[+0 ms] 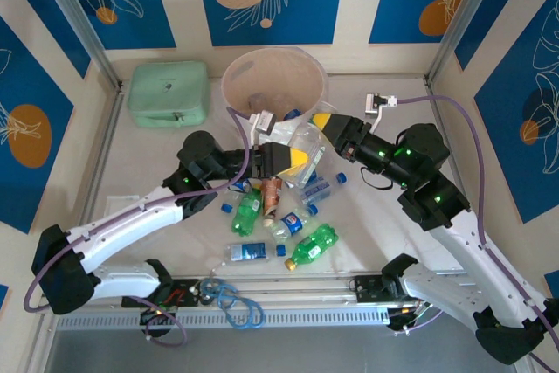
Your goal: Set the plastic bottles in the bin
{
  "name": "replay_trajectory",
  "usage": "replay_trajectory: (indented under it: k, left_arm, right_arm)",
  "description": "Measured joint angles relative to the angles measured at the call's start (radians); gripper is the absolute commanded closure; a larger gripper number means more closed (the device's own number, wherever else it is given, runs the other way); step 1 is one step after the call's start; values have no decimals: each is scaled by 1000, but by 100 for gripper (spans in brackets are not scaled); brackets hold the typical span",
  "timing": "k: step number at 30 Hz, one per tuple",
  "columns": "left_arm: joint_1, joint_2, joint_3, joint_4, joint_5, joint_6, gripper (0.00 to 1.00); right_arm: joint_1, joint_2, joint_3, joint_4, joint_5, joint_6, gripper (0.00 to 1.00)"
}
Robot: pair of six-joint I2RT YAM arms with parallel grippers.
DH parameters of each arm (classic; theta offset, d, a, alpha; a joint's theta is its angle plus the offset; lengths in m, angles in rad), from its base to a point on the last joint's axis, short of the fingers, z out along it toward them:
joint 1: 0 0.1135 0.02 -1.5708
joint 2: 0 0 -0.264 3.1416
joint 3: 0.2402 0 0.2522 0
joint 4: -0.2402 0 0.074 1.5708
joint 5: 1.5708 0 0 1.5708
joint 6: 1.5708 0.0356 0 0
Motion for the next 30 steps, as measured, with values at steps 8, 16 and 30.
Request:
replay_trajectory:
  k: [8, 16, 30]
  left_arm:
    - [11, 0, 0, 2, 3, -7, 41]
    - [84, 0, 0, 5, 13, -18, 41]
    - [375, 167, 771, -950, -130, 512, 37]
  right_arm:
    - [-6, 0, 0, 3, -1, 9, 54]
    - [-41, 5, 55, -145, 56, 3, 27]
    - [-136, 5, 144, -851, 327, 13, 37]
